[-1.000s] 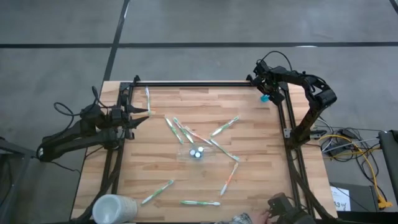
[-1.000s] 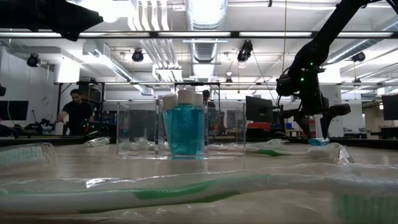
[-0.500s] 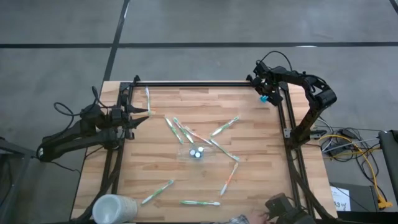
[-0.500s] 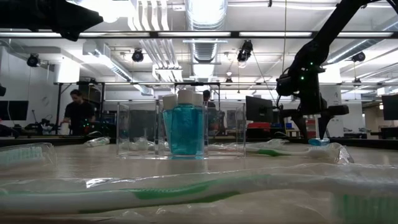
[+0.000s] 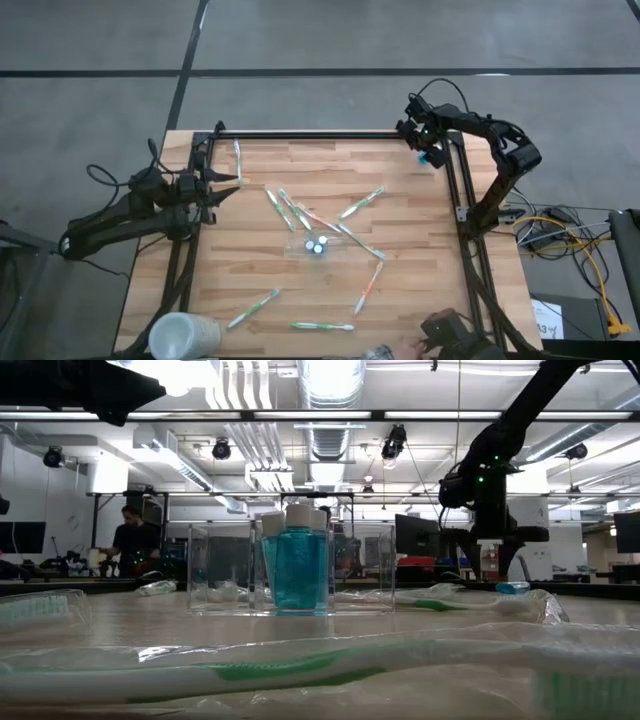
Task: Pick & Place toothbrushing station
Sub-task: Put the blue mouthwash bottle into the transparent organizer
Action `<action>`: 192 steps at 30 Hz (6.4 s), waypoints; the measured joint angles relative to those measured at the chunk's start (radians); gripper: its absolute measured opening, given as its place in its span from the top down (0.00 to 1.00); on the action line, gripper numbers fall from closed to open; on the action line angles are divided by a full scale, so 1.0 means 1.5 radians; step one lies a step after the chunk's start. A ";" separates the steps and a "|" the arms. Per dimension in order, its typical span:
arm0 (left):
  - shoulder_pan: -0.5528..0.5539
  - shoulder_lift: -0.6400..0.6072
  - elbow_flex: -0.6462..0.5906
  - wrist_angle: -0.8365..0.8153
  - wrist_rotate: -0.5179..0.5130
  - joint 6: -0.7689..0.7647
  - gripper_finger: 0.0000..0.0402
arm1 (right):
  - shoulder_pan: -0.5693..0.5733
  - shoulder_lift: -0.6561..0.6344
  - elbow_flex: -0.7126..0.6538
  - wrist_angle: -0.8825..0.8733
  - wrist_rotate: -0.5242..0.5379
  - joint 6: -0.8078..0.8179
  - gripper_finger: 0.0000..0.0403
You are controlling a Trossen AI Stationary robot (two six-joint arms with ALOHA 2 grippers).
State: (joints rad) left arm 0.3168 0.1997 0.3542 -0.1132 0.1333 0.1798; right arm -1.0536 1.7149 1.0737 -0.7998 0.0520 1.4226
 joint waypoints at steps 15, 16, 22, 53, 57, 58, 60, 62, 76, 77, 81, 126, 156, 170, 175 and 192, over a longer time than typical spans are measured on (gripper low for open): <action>0.000 0.000 0.000 0.000 0.000 0.000 0.67 | 0.014 0.000 0.035 -0.010 0.000 -0.030 0.47; 0.000 0.000 0.000 0.000 0.000 0.000 0.67 | 0.014 0.000 0.041 -0.012 0.000 -0.038 0.47; 0.000 0.000 0.000 0.000 0.000 0.000 0.67 | 0.016 -0.001 0.085 -0.026 0.000 -0.048 0.47; 0.000 0.000 0.000 0.000 0.000 0.000 0.67 | 0.049 0.002 0.104 -0.273 0.107 0.167 0.47; 0.000 0.000 0.000 0.000 0.000 0.000 0.67 | 0.049 0.002 0.083 -0.246 0.115 0.180 0.47; 0.000 0.000 0.000 0.000 0.000 0.000 0.67 | 0.049 0.002 0.077 -0.232 0.124 0.174 0.47; 0.000 0.000 0.000 0.000 0.000 0.000 0.67 | 0.049 0.002 0.068 -0.202 0.139 0.163 0.47; 0.000 0.000 0.000 0.000 0.000 0.000 0.67 | 0.049 0.002 0.060 -0.176 0.159 0.165 0.47; 0.000 0.000 0.000 0.000 0.000 0.000 0.67 | 0.044 0.002 0.020 -0.134 0.189 0.244 0.47; 0.000 0.000 0.000 0.000 0.000 0.000 0.67 | 0.042 0.002 0.016 -0.132 0.188 0.244 0.47; 0.000 0.000 0.000 0.000 0.000 0.000 0.67 | 0.038 0.002 -0.002 -0.103 0.186 0.244 0.47; 0.000 0.000 0.000 0.000 0.000 0.000 0.67 | 0.018 0.003 -0.064 0.056 0.123 0.218 0.47; 0.000 0.000 0.000 0.000 0.000 0.000 0.67 | 0.018 0.002 -0.066 0.055 0.124 0.198 0.47; 0.000 0.000 0.000 0.000 0.000 0.000 0.67 | 0.018 0.008 -0.070 0.052 0.125 0.283 0.47; 0.000 0.000 0.000 0.000 0.000 0.000 0.67 | 0.018 0.019 -0.072 0.051 0.117 0.302 0.48; 0.000 0.000 0.000 0.000 0.000 0.000 0.67 | 0.018 0.021 -0.065 0.072 0.116 0.284 0.63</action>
State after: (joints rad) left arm 0.3165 0.1997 0.3542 -0.1135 0.1332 0.1796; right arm -1.0260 1.7460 0.9764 -0.6920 0.2262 1.8481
